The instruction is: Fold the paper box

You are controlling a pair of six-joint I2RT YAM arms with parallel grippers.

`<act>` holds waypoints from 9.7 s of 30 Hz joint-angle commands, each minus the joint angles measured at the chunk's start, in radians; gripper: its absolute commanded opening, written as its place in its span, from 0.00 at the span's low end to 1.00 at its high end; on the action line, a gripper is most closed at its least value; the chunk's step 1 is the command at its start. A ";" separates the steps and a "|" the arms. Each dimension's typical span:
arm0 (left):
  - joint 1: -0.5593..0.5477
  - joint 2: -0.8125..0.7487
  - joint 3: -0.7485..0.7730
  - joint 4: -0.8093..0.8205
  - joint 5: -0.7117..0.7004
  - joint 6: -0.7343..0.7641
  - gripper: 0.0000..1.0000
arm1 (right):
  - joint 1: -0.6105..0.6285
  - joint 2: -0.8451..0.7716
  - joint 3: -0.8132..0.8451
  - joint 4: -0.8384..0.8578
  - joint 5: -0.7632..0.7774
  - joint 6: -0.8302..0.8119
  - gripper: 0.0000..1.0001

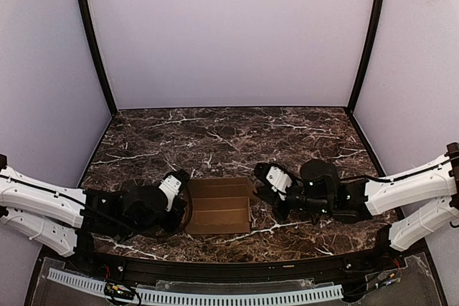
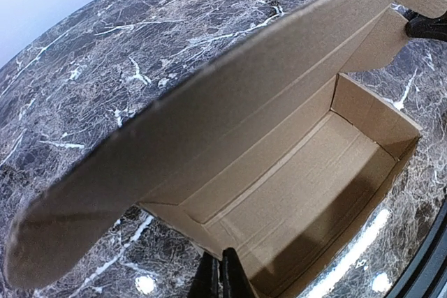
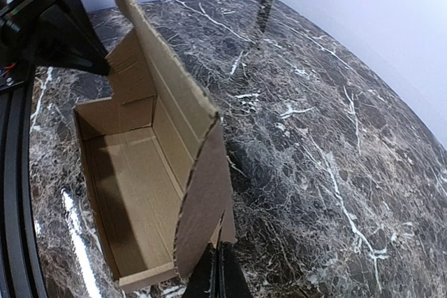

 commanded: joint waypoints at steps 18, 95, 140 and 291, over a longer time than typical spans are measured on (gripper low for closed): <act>-0.032 0.104 0.035 0.088 0.046 -0.123 0.01 | 0.177 0.130 0.166 0.024 0.435 0.439 0.00; -0.108 0.250 0.023 0.112 -0.055 -0.196 0.01 | 0.389 0.008 -0.104 0.029 0.503 0.661 0.52; -0.140 0.316 0.090 0.073 -0.096 -0.202 0.01 | 0.353 -0.057 0.085 -0.107 0.335 0.533 0.17; 0.486 0.415 0.233 0.267 0.819 -0.134 0.59 | -0.303 -0.007 -0.164 -0.156 0.033 1.167 0.00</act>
